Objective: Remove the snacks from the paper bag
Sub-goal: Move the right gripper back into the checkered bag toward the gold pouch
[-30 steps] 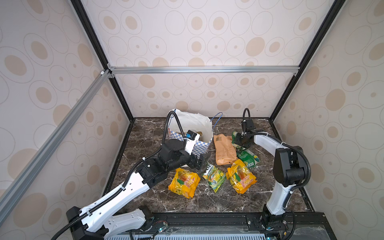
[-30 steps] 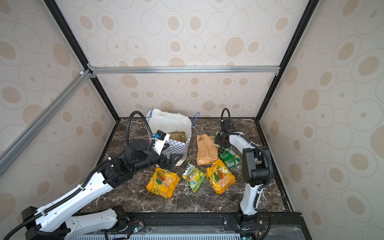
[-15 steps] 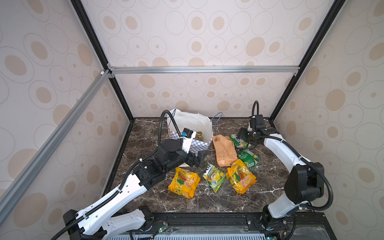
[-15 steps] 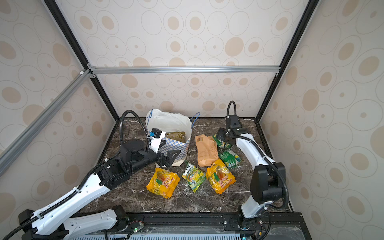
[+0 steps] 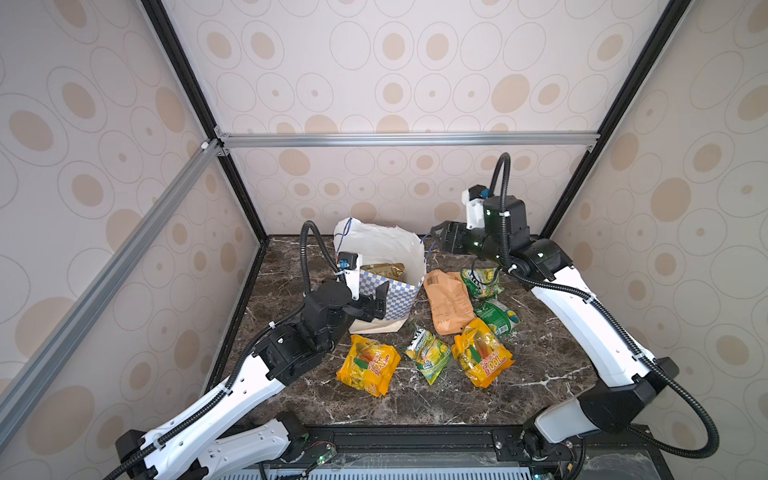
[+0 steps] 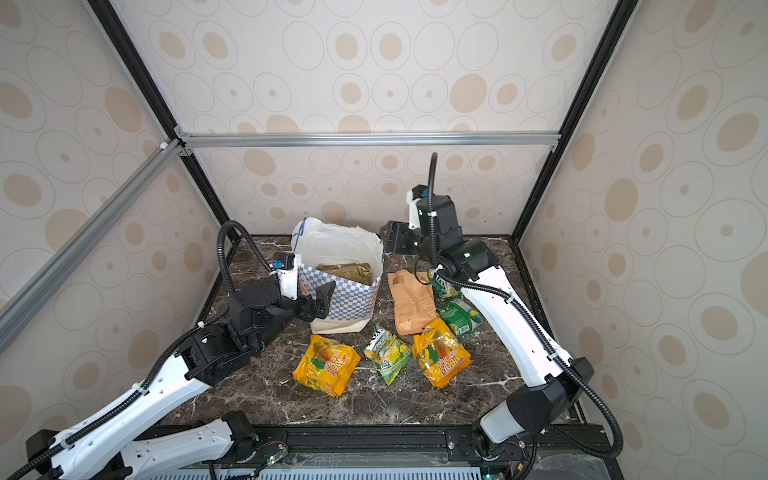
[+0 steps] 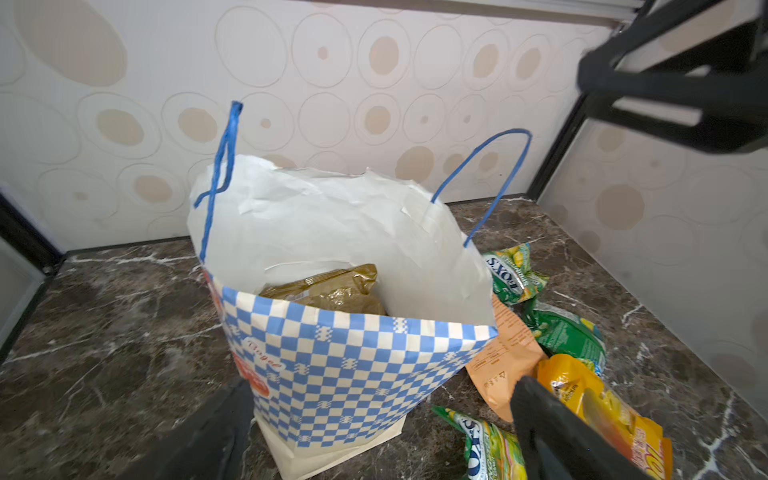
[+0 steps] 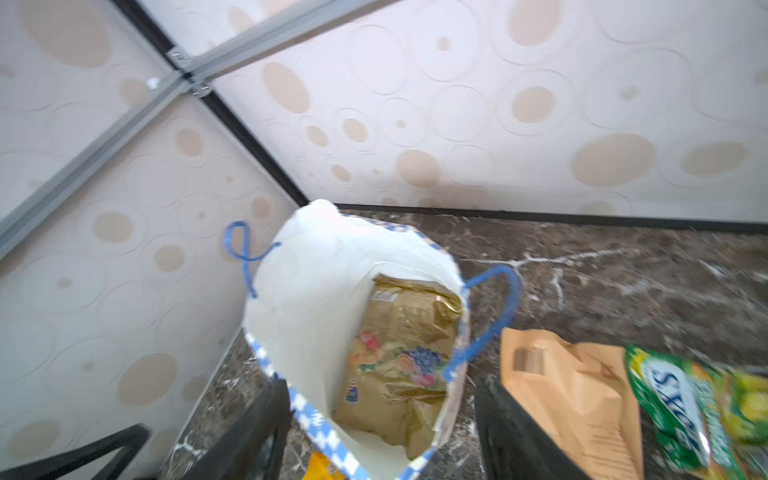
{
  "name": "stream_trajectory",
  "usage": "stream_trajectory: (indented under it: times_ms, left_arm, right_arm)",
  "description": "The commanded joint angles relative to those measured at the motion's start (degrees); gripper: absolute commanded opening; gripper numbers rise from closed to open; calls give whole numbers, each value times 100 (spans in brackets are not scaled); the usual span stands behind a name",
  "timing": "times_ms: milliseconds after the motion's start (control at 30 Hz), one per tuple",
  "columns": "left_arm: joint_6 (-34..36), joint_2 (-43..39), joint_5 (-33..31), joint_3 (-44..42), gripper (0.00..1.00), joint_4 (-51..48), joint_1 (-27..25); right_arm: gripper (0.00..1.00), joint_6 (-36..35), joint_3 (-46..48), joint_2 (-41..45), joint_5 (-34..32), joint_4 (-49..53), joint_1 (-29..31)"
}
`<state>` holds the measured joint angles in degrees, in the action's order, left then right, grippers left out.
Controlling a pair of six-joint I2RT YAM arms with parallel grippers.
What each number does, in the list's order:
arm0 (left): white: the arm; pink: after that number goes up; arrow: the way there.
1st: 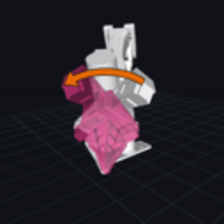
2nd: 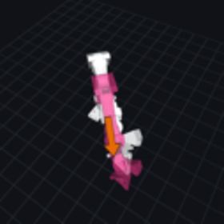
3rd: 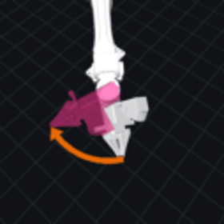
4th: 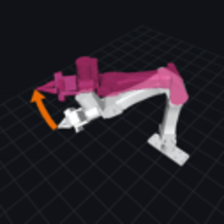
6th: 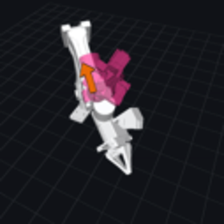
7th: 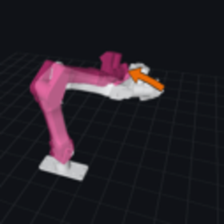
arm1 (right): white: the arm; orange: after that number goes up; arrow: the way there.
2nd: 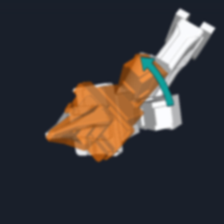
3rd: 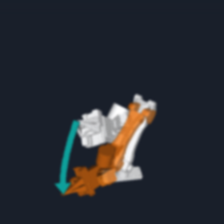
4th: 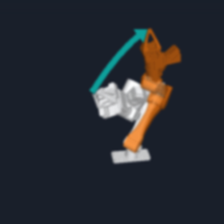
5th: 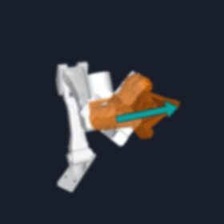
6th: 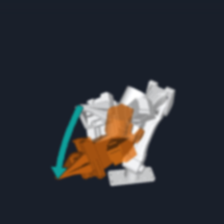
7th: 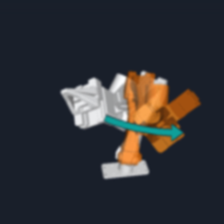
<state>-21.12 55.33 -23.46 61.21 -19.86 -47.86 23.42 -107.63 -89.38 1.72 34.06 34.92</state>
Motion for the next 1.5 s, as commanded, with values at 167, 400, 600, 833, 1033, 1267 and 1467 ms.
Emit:
stream_trajectory:
  times_ms: [167,400,600,833,1033,1267,1467]
  left_arm:
    - [-287,-336,-705,-8,97,-252,0]
    - [-300,-594,-835,-57,97,-607,106]
    - [-208,-603,-695,-48,97,-826,154]
    - [-59,-633,-506,-153,97,-635,172]
    - [-77,-587,-400,-164,98,-580,172]
    - [-102,-595,-383,-162,98,-590,175]
    - [-102,-601,-379,-195,98,-577,180]
  right_arm:
    - [72,-347,-2219,-2002,-24,1242,642]
    - [72,-411,-4159,-3834,-273,2134,679]
    - [75,-532,-4245,-4706,-435,2095,682]
    - [86,-405,-4228,-5366,-28,2309,670]
    - [100,-189,-4072,-5873,481,2433,705]
    - [100,15,-4099,-6388,11,2770,771]
    - [100,23,-4057,-6851,-181,3242,806]
